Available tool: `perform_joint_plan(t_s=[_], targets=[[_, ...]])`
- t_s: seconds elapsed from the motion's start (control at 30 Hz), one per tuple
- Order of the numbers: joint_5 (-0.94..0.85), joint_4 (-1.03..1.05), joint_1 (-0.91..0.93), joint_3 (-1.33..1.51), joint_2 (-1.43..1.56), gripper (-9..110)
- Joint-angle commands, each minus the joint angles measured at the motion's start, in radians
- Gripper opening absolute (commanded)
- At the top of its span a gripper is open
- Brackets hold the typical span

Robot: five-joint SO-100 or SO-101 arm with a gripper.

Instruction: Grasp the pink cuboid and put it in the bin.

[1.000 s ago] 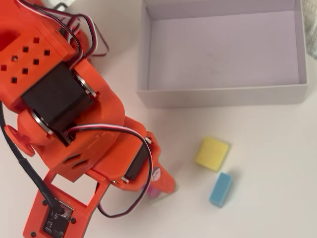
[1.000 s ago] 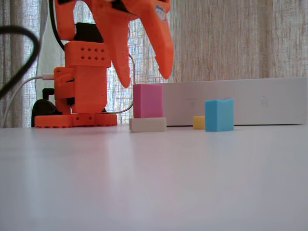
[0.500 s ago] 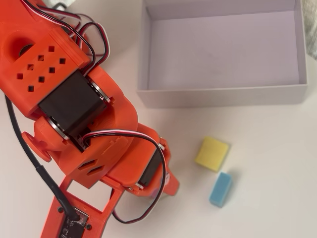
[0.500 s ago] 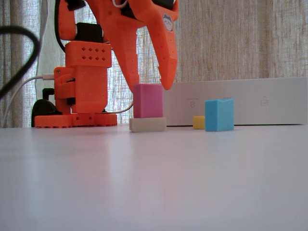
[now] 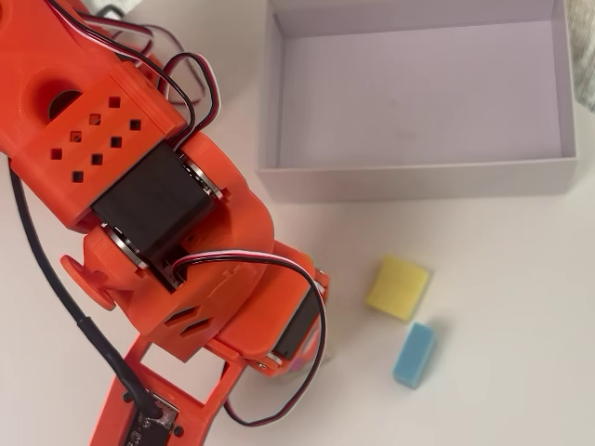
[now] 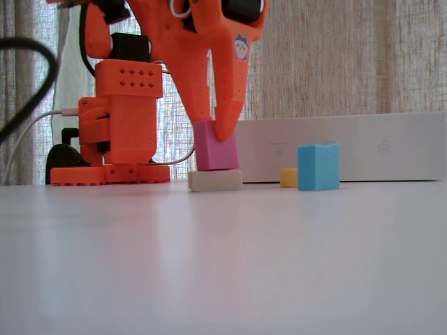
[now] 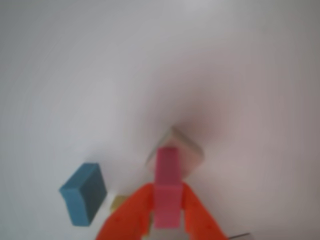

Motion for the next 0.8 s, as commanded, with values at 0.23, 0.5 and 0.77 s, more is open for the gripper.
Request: perform_joint_plan(t_s=[0.23,0.5,0.77], targets=[[0.043,0.141,-0.026,-0.133,0.058,-8],[0.009,0.463,-0.324,-0.759,0.143,-8],[-0.115,0.540,-0.706,-0.650,0.221,-8]])
